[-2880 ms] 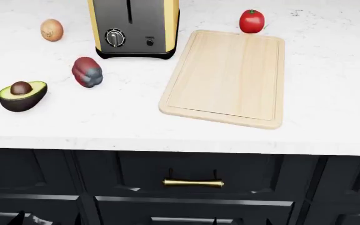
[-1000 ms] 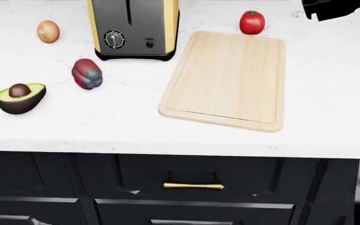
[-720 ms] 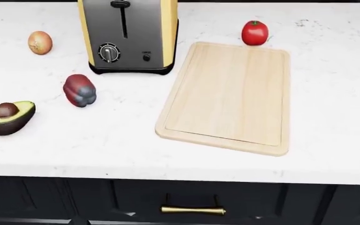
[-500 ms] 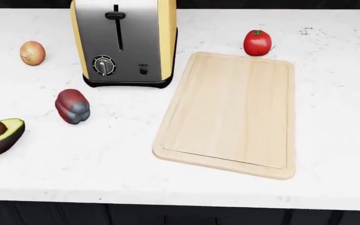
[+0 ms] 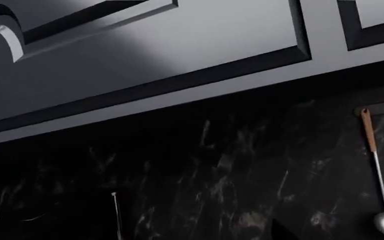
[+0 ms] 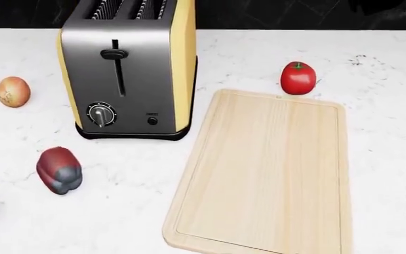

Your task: Place the avocado, onion, tomato and bell pepper on the cutting board.

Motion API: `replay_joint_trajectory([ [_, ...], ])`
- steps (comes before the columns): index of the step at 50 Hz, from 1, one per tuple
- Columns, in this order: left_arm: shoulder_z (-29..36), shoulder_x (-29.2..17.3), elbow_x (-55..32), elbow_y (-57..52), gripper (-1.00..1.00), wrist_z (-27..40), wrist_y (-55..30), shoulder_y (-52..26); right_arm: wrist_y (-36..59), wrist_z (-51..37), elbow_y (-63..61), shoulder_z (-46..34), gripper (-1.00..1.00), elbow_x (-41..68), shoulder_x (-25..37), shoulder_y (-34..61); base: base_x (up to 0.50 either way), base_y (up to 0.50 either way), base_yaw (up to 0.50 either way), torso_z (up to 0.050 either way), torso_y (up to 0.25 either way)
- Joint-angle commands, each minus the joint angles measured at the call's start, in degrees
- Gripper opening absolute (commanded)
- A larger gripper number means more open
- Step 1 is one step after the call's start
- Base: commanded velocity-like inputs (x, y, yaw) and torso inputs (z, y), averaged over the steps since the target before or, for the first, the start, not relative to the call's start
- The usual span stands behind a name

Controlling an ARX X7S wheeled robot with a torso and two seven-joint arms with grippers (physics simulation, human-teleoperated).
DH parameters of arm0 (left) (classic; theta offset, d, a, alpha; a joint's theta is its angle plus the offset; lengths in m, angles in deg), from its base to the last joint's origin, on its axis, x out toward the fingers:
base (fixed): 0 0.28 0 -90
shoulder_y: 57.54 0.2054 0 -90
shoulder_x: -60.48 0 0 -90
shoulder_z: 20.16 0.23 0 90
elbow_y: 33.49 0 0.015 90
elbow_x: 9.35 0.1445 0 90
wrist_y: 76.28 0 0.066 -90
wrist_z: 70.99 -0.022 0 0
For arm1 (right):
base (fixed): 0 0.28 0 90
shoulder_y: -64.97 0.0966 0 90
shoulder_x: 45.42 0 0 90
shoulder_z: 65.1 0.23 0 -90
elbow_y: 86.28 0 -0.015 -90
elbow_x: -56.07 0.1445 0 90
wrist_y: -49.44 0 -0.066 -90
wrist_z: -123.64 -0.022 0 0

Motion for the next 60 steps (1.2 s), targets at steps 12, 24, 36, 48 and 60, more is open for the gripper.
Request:
replay_joint_trajectory([
  [12,-2.2,0.3,0.3,0.5,1.00,-1.8,-1.0,-0.2,-0.3,1.3,-1.0,0.9,1.00,-1.1,-1.5,-2.0,0.36,0.00,0.00,0.000,0.000],
  [24,-2.7,-0.3,-0.1,-1.3,1.00,-1.7,-2.8,-0.1,0.6,1.4,-2.5,2.0,1.00,-0.7,-1.3,-3.2,0.36,0.01,0.00,0.000,0.001],
  [36,-5.3,-1.5,-2.6,-2.1,1.00,-3.0,-12.5,-0.9,-0.5,1.4,-3.3,2.9,1.00,-0.2,-1.3,-4.3,0.00,0.00,0.00,0.000,0.001],
  [48,-3.3,-5.4,-3.8,2.2,1.00,-4.7,-20.4,-0.5,-1.0,1.3,-2.2,2.3,1.00,-0.3,-1.4,-4.2,0.00,0.00,0.00,0.000,0.000],
  [60,-3.4,-16.1,-42.1,8.0,1.00,22.8,-23.4,0.4,-2.4,0.9,-1.4,3.5,1.00,0.1,-1.4,-5.7,0.00,0.00,0.00,0.000,0.000],
])
